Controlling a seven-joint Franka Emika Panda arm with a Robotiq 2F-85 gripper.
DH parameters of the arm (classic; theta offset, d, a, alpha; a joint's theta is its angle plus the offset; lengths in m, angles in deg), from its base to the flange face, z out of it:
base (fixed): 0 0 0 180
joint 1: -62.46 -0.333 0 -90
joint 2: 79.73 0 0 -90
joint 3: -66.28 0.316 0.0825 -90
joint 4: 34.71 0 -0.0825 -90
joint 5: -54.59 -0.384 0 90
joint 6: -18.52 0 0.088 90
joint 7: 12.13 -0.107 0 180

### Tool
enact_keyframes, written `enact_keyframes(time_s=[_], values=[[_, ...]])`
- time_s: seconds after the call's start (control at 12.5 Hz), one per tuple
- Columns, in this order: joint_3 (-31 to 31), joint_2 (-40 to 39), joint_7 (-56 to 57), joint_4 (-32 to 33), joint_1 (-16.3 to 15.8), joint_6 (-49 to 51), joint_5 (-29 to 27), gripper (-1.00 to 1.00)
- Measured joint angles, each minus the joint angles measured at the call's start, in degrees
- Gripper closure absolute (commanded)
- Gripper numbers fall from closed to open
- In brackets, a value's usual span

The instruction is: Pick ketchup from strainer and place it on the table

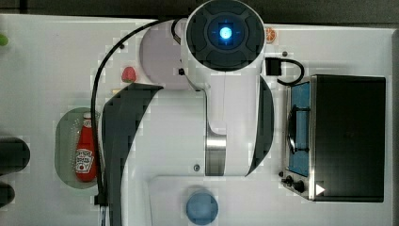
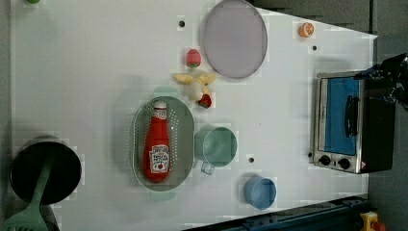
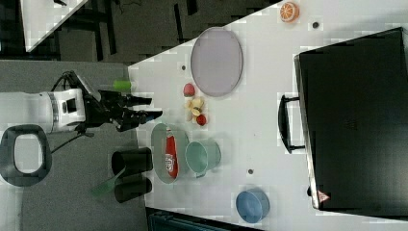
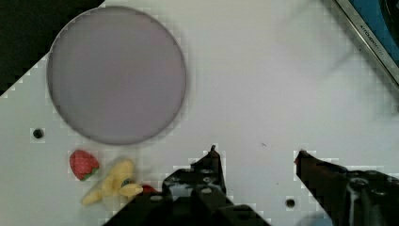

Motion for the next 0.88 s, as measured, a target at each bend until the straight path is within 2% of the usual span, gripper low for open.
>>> enact_keyframes(time_s=[0.16,0.24,0.48,0.88], values=[[4.16,8.22,0.00,8.50,4.36,6.47,-1.43,-0.81],[5.08,11.86,0.00,10.35,5.34,8.34,-1.70,-0.99],[9.17,16.51,0.00,7.95,6.25,8.39,-1.52,-1.00],[24.24,11.39,0.00,7.55,5.60,4.71,-2.01,-1.00]])
